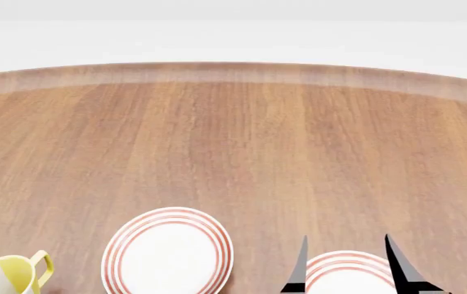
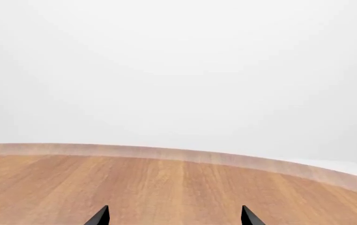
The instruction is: Put the white mug on the left plate.
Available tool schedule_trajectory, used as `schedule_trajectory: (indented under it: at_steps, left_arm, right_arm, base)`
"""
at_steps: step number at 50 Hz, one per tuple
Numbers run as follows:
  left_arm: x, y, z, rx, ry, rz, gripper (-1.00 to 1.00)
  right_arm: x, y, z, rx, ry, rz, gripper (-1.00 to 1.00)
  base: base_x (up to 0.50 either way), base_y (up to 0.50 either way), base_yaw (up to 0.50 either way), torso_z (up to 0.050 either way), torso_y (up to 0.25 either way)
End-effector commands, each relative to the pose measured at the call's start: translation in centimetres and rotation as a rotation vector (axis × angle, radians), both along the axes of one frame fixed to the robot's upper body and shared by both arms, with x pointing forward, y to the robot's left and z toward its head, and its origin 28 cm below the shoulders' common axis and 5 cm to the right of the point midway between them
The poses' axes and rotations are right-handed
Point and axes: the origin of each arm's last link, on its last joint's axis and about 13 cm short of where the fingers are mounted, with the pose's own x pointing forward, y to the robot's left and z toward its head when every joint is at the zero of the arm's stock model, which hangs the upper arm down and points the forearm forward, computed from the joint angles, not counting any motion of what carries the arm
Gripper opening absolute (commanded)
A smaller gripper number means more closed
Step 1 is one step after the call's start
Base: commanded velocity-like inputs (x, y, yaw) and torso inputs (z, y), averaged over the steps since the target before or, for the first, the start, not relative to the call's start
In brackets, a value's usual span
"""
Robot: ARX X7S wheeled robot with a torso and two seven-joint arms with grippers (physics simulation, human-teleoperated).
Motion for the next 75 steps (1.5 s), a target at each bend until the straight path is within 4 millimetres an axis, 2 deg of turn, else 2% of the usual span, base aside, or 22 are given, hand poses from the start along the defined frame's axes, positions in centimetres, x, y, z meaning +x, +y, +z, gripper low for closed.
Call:
schedule_trajectory:
  at_steps: [1, 17, 31, 67, 68, 75]
  left_arm:
    - [0.7, -0.4, -0.4, 0.012, 0.008, -0.021, 1.0]
    - [1.0, -1.2, -0.4, 0.024, 0.005, -0.056, 1.0]
    - [1.9, -1.3, 0.4, 0.03, -0.024, -0.066, 1.0]
    - [2.5, -2.0, -0.2, 0.015, -0.006, -0.087, 1.0]
    - [2.6, -2.0, -0.2, 0.007, -0.006, -0.081, -1.0]
    - [2.4, -1.9, 0.0, -0.006, -0.005, -0.085, -1.0]
  right_arm:
    - [0.1, -0.1, 0.0, 0.001, -0.001, -0.004, 1.0]
    - [0.1, -0.1, -0.1, 0.001, -0.002, -0.003, 1.0]
    - [0.0, -0.1, -0.1, 0.002, -0.001, -0.006, 1.0]
    - [0.1, -0.2, -0.2, 0.002, 0.001, -0.009, 1.0]
    - [0.1, -0.2, -0.2, 0.001, 0.001, -0.009, 1.0]
    - [0.1, -0.2, -0.2, 0.002, 0.001, -0.009, 1.0]
  base:
    - [0.0, 0.0, 0.0, 0.0, 0.0]
    - [0.0, 0.0, 0.0, 0.0, 0.0]
    - [0.0, 0.0, 0.0, 0.0, 0.0]
    - [0.0, 0.0, 0.0, 0.0, 0.0]
    - [0.0, 0.0, 0.0, 0.0, 0.0]
    - [0.0, 0.0, 0.0, 0.0, 0.0]
